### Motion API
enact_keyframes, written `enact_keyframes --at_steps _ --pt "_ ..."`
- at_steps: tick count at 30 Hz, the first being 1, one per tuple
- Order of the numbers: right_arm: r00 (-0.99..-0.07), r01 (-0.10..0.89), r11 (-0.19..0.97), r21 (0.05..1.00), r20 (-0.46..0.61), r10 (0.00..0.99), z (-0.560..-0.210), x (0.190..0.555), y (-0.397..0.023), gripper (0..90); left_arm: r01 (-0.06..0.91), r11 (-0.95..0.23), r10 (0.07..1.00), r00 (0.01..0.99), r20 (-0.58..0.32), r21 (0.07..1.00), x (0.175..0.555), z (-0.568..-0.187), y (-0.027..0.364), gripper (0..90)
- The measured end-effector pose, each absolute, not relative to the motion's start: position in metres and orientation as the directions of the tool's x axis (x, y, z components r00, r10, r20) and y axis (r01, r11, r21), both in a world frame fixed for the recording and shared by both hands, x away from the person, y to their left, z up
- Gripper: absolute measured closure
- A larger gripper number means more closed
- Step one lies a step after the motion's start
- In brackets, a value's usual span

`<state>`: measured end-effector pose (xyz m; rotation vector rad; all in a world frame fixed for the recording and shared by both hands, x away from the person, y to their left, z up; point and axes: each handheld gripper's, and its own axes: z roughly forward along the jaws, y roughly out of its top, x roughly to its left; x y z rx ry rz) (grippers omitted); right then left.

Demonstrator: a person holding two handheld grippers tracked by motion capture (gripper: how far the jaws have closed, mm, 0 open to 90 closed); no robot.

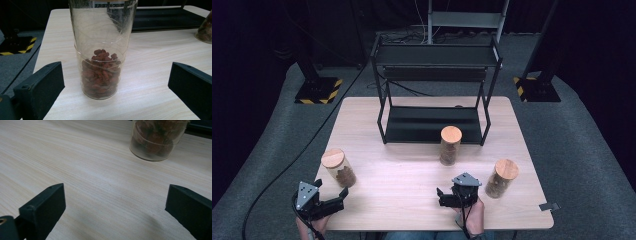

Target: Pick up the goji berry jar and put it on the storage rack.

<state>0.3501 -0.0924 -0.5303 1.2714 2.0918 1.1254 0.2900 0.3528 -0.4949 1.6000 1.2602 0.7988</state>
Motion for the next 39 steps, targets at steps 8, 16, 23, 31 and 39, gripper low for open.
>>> enact_keyframes --at_steps 8,16,23,31,39 --pt "-0.492 0.551 0.273 0.789 0.043 0.87 -0.532 0.355 -0.09 1.8 0.38 -0.058 0.966 0.255 -0.044 0.923 0.293 -0.5 0.351 0.0" --pt "-0.51 0.532 0.268 0.803 0.05 0.859 -0.531 0.353 -0.092 1.0 0.366 -0.068 0.972 0.236 -0.022 0.928 0.297 -0.499 0.348 0.0" --pt "-0.514 0.538 0.262 0.801 0.066 0.855 -0.531 0.354 -0.093 0.9 0.354 -0.061 0.979 0.204 -0.014 0.933 0.312 -0.498 0.347 0.0" --pt "-0.527 0.541 0.271 0.796 0.07 0.847 -0.531 0.355 -0.093 0.9 0.35 -0.071 0.98 0.199 0.0 0.934 0.327 -0.496 0.341 0.0" --pt "-0.534 0.544 0.276 0.792 0.073 0.842 -0.531 0.355 -0.092 0.8 0.339 -0.061 0.982 0.188 -0.004 0.939 0.338 -0.495 0.339 0.0"
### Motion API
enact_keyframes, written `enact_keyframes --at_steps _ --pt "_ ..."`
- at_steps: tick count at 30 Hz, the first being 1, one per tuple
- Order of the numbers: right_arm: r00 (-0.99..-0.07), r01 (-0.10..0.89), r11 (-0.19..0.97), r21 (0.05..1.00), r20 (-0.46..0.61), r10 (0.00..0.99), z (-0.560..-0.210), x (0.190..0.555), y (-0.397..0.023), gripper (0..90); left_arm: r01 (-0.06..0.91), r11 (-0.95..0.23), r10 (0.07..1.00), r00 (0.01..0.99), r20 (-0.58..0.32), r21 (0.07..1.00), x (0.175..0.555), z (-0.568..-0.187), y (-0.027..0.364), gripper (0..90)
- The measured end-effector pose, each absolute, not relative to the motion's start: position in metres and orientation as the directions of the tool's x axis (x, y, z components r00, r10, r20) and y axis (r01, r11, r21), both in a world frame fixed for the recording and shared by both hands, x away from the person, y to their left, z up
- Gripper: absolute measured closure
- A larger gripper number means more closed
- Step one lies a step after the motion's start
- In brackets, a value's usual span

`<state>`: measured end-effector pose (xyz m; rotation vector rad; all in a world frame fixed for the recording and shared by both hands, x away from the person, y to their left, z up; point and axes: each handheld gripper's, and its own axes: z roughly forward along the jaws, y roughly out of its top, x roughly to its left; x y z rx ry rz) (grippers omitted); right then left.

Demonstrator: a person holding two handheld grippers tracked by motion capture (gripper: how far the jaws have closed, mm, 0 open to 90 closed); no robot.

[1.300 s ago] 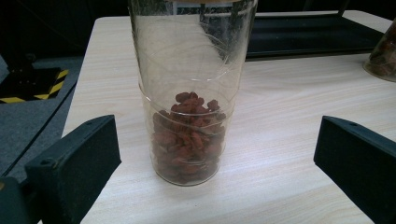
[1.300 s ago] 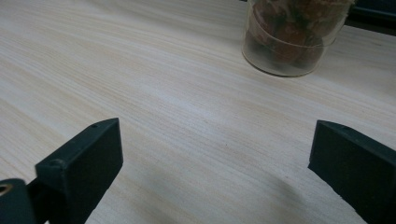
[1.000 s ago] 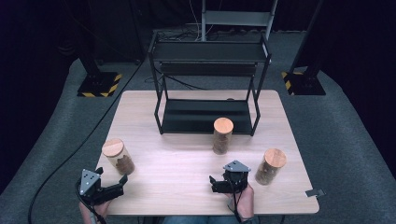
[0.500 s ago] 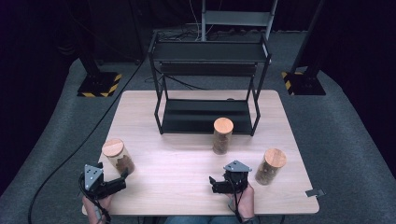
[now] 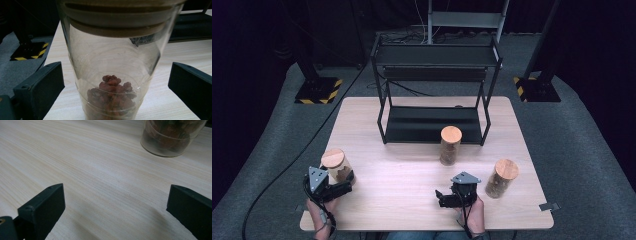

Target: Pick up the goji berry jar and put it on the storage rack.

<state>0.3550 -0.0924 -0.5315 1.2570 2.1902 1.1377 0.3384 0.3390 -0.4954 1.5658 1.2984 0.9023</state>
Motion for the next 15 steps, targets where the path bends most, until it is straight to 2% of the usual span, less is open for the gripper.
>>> enact_keyframes --at_steps 13,15 --pt "-0.538 0.54 0.289 0.79 0.061 0.841 -0.5316 0.3546 -0.0912 0.6 0.362 -0.058 0.983 0.185 -0.011 0.93 0.3483 -0.5006 0.3371 0.0" --pt "-0.539 0.542 0.29 0.789 0.062 0.84 -0.5317 0.3548 -0.0912 0.5 0.355 -0.048 0.983 0.184 -0.02 0.934 0.348 -0.5008 0.3366 2.6"
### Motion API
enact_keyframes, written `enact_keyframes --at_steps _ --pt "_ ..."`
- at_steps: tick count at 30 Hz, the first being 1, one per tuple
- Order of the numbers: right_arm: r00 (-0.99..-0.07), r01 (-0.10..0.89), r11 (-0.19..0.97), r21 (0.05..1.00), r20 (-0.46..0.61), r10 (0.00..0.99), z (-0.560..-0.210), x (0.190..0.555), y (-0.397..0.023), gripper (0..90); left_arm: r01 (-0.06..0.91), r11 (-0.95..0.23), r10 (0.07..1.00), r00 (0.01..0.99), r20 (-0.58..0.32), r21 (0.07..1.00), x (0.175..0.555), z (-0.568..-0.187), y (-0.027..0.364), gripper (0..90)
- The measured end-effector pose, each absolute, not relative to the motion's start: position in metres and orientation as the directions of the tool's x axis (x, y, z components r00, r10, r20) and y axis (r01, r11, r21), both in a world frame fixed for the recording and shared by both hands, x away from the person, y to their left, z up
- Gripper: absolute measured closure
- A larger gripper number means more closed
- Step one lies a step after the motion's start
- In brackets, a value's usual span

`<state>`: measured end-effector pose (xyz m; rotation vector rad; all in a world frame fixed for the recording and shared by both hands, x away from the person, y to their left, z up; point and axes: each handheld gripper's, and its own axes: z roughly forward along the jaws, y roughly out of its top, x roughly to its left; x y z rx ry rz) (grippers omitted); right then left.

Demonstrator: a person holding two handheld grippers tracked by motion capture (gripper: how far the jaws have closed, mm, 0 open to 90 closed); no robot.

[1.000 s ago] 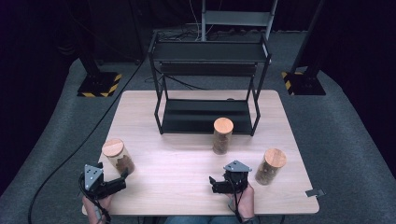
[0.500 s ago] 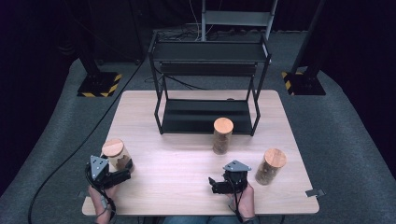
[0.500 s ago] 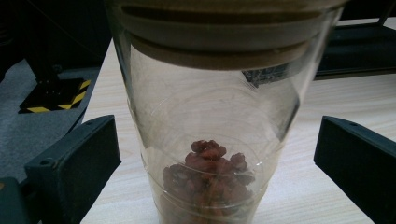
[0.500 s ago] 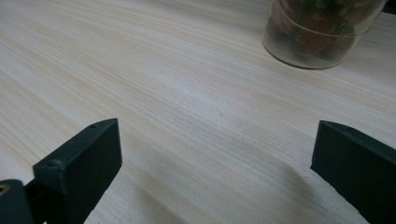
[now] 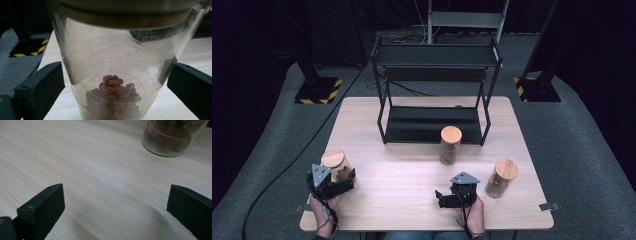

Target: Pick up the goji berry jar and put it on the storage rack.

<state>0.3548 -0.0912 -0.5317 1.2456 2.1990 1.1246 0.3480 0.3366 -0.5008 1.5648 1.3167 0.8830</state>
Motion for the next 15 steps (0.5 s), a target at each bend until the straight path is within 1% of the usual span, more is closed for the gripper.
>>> enact_keyframes --at_steps 1,2,3,6,9,15 --pt "-0.539 0.542 0.289 0.789 0.063 0.84 -0.5317 0.3548 -0.0912 0.6 0.356 -0.041 0.983 0.184 -0.027 0.934 0.3483 -0.5009 0.3363 8.0" --pt "-0.54 0.541 0.289 0.79 0.063 0.839 -0.5316 0.3547 -0.0913 0.6 0.36 -0.037 0.981 0.192 -0.035 0.932 0.349 -0.5015 0.3365 11.0" --pt "-0.54 0.541 0.289 0.79 0.063 0.839 -0.5316 0.3547 -0.0913 0.6 0.363 -0.032 0.981 0.189 -0.04 0.931 0.3496 -0.5023 0.3362 11.7" --pt "-0.539 0.543 0.289 0.789 0.064 0.84 -0.5317 0.3548 -0.0913 0.6 0.357 -0.02 0.984 0.172 -0.045 0.934 0.3495 -0.5035 0.3373 18.5" --pt "-0.545 0.537 0.286 0.794 0.067 0.836 -0.5315 0.3543 -0.092 0.5 0.357 -0.015 0.984 0.169 -0.048 0.934 0.3504 -0.5049 0.3389 22.8" --pt "-0.548 0.538 0.284 0.794 0.073 0.833 -0.5315 0.3545 -0.0923 0.5 0.351 -0.027 0.984 0.176 -0.038 0.936 0.3506 -0.5054 0.339 23.9"
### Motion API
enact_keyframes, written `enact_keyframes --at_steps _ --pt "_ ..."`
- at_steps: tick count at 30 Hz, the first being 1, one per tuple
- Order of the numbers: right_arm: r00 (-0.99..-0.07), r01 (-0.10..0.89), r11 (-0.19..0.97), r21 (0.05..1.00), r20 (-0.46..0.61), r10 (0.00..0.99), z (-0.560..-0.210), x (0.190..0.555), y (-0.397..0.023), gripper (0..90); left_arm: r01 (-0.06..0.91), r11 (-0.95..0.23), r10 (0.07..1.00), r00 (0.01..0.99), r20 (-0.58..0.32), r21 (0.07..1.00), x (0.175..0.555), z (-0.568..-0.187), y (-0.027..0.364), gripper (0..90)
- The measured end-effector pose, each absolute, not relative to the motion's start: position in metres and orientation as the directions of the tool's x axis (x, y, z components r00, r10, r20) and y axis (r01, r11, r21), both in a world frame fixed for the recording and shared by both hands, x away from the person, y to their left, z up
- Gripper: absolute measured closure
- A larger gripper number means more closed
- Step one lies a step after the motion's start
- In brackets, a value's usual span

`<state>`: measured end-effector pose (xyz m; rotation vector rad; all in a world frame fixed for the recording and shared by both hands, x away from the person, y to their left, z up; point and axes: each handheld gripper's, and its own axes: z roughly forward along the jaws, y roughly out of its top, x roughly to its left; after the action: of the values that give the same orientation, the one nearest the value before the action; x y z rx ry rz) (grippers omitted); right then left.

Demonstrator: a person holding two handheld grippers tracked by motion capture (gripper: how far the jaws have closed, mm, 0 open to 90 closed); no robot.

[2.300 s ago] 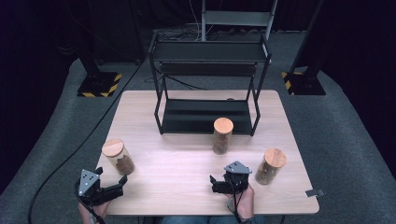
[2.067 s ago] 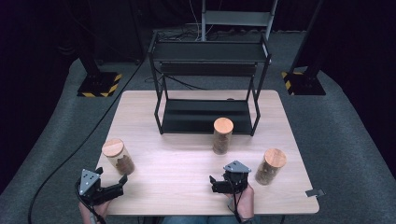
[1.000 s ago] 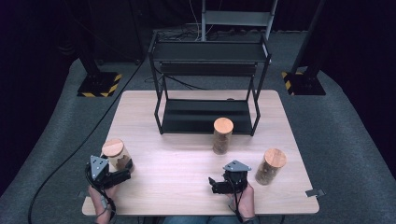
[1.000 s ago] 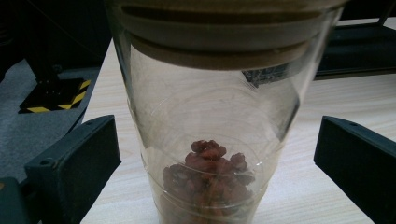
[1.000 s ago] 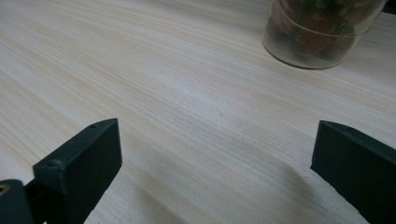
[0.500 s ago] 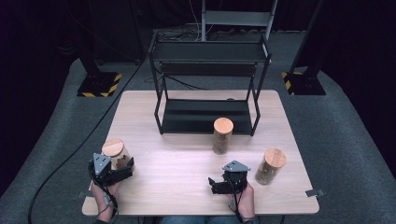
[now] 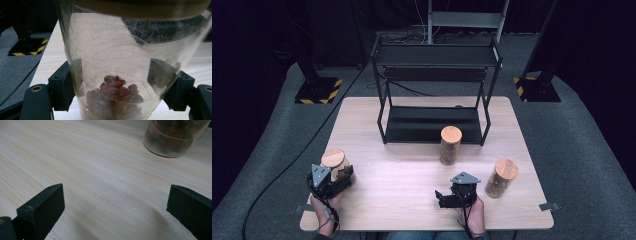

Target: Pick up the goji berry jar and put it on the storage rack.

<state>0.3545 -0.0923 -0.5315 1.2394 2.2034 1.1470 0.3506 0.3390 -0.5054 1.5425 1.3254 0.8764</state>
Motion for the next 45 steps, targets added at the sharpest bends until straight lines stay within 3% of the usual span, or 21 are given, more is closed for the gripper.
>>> enact_keyframes --at_steps 15,45 --pt "-0.553 0.517 0.28 0.809 0.066 0.83 -0.531 0.352 -0.093 0.0 0.353 -0.066 0.982 0.188 -0.001 0.933 0.35 -0.503 0.338 24.4" --pt "-0.556 0.518 0.295 0.803 0.054 0.829 -0.531 0.352 -0.092 0.0 0.35 -0.062 0.963 0.266 -0.036 0.935 0.353 -0.495 0.318 24.5"
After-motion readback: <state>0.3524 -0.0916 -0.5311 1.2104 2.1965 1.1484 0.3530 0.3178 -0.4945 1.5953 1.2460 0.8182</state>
